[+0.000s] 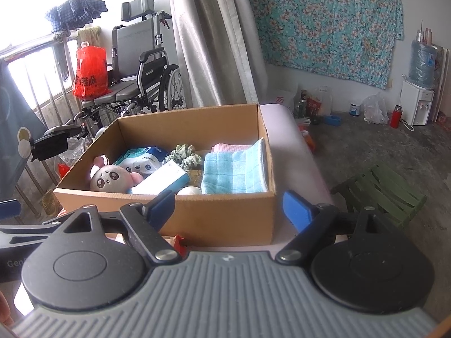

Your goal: Organize soft objects

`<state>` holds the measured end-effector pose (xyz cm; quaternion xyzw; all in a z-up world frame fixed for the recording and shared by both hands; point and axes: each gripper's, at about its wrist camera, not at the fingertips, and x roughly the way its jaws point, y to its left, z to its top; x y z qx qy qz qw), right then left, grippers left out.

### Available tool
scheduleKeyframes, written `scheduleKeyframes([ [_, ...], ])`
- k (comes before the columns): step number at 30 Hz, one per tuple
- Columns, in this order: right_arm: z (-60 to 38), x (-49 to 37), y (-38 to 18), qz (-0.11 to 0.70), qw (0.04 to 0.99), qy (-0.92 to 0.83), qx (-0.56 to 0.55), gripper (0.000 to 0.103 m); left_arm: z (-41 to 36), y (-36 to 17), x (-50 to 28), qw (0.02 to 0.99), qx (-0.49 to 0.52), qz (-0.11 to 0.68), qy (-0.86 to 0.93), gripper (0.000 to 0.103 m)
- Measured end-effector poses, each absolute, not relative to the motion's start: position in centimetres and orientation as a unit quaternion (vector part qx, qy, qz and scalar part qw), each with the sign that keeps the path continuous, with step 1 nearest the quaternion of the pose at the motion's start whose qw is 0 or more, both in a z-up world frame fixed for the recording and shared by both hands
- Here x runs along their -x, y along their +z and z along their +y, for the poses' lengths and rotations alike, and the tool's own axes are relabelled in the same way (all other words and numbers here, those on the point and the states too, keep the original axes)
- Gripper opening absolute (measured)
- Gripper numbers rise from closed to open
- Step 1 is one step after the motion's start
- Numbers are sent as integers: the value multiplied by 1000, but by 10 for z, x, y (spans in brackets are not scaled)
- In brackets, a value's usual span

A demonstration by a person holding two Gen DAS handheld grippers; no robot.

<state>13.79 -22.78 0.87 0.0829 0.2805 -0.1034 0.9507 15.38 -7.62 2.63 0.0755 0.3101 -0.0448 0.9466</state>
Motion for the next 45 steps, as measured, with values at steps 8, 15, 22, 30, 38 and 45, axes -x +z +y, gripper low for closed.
scheduleKeyframes([
  [8, -225, -141, 8, 283, 951, -99, -80, 84, -76, 28, -154, 946, -76, 312, -44, 103],
  [15, -226, -141, 8, 284, 950, -101, -81, 84, -78, 28, -154, 946, -77, 313, -46, 103],
  [22, -226, -142, 7, 285, 950, -101, -79, 84, -83, 26, -153, 945, -81, 313, -50, 103],
  [30, -227, -143, 7, 285, 950, -101, -81, 85, -84, 28, -152, 946, -81, 310, -50, 103],
  [38, -229, -144, 7, 285, 949, -102, -82, 85, -80, 30, -151, 947, -80, 308, -47, 103],
  [45, -228, -144, 5, 285, 950, -100, -82, 85, -80, 29, -152, 946, -81, 310, -47, 103],
])
